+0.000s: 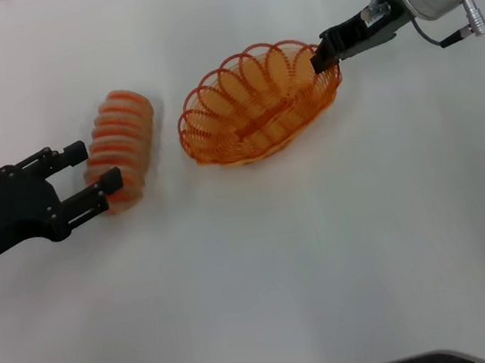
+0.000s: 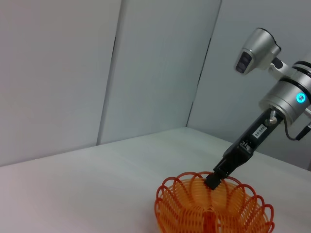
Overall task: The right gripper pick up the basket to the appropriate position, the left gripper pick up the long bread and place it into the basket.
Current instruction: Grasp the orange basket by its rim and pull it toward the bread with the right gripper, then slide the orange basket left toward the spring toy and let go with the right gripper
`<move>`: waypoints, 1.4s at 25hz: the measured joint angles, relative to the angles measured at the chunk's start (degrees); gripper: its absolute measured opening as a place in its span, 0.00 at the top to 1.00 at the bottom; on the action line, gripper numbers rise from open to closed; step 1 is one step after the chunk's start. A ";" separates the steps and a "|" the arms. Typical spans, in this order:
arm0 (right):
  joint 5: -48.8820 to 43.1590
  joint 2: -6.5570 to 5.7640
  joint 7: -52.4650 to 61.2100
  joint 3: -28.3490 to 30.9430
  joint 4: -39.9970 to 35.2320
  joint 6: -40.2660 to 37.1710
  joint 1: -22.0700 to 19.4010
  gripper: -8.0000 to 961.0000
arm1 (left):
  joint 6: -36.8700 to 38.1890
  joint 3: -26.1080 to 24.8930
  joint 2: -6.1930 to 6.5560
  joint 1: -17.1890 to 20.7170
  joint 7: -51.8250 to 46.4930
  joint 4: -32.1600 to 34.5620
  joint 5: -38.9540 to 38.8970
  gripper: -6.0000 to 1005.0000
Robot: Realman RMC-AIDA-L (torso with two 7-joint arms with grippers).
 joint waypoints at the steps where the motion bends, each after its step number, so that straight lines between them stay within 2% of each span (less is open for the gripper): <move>1: 0.05 0.09 0.71 0.00 -0.06 -0.12 -0.06 0.89 | -0.01 0.08 -0.01 0.00 0.00 0.08 0.00 0.33; 7: 1.32 1.60 2.57 0.08 -3.30 0.17 -1.25 0.90 | -0.23 0.18 -0.06 -0.04 0.35 0.20 0.04 0.33; 16: 7.42 1.56 3.11 0.08 -3.58 0.14 -2.31 0.90 | -0.85 0.23 -0.07 -0.31 0.63 0.20 0.06 0.33; 23: 7.62 1.68 5.86 -0.34 -3.60 0.11 -2.97 0.90 | -1.43 -0.09 0.19 -0.41 0.71 0.52 -0.23 0.33; 35: 7.64 2.26 8.59 -1.42 -3.07 2.92 -3.64 0.90 | -2.41 0.16 -0.06 -0.68 0.76 1.42 -0.56 0.33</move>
